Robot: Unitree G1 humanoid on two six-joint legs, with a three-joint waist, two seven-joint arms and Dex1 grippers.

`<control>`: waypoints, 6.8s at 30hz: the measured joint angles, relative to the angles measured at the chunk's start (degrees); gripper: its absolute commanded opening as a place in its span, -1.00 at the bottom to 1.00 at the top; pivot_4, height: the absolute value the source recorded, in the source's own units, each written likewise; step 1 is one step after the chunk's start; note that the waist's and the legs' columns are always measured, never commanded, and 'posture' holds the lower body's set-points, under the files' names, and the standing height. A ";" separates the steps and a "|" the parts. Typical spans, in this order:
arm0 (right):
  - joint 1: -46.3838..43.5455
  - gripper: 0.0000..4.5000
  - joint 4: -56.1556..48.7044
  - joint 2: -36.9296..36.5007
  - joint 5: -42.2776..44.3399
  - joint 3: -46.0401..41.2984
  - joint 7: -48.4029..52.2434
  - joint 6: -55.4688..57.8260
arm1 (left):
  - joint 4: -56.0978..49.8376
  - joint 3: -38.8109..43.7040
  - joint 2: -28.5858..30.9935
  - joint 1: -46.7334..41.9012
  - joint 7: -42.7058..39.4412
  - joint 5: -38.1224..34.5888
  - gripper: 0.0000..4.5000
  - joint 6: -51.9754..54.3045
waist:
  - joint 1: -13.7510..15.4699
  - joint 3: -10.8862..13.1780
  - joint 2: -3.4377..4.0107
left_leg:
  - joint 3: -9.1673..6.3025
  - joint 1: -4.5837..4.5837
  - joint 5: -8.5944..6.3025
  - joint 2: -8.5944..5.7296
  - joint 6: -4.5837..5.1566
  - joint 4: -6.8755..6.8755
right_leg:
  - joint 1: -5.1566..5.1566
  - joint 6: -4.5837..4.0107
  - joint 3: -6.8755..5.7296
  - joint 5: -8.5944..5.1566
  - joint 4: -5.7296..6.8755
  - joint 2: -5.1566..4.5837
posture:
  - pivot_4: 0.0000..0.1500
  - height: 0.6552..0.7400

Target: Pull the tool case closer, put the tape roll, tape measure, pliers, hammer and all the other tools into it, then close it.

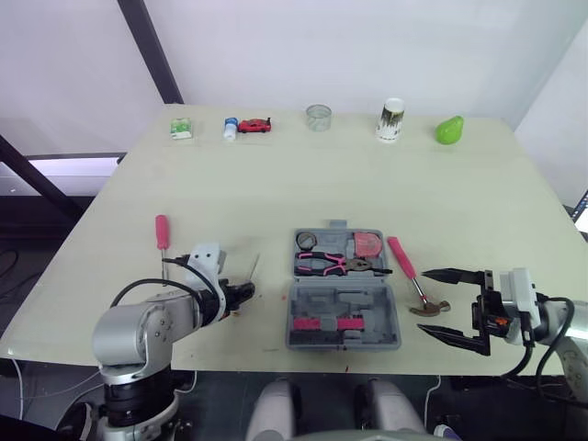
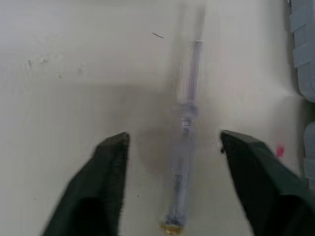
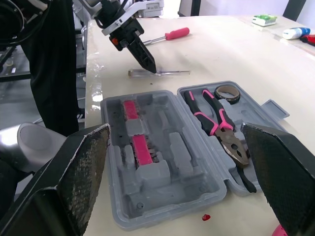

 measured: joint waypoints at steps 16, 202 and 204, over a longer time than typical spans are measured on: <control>-0.18 1.00 0.49 0.70 -0.62 0.27 0.09 -0.35 | -3.24 -7.08 0.30 15.74 -2.13 4.59 0.95 -29.52 | 0.16 0.01 0.03 | -0.05 0.00 -0.01 0.04 0.00 -0.07 | 0.05 -0.04 -0.02 -0.02 -0.07 -0.24 | 1.00 1.00; 4.08 1.00 -0.18 -0.02 -2.97 -2.70 -7.32 0.10 | 50.59 -37.07 5.12 -20.23 -64.27 14.90 -0.97 -89.21 | 1.36 0.21 0.72 | 0.01 -0.15 -0.01 -0.05 0.03 -0.03 | 0.14 0.01 -0.26 -0.03 -0.35 0.11 | 1.00 1.00; 4.09 1.00 -0.17 -0.02 -2.97 -2.70 -7.34 0.09 | 51.48 -37.17 4.74 -20.23 -64.35 15.04 -0.97 -89.75 | 1.37 0.21 0.72 | 0.01 -0.15 -0.01 -0.05 0.03 -0.03 | 0.14 0.01 -0.26 -0.03 -0.35 0.11 | 1.00 1.00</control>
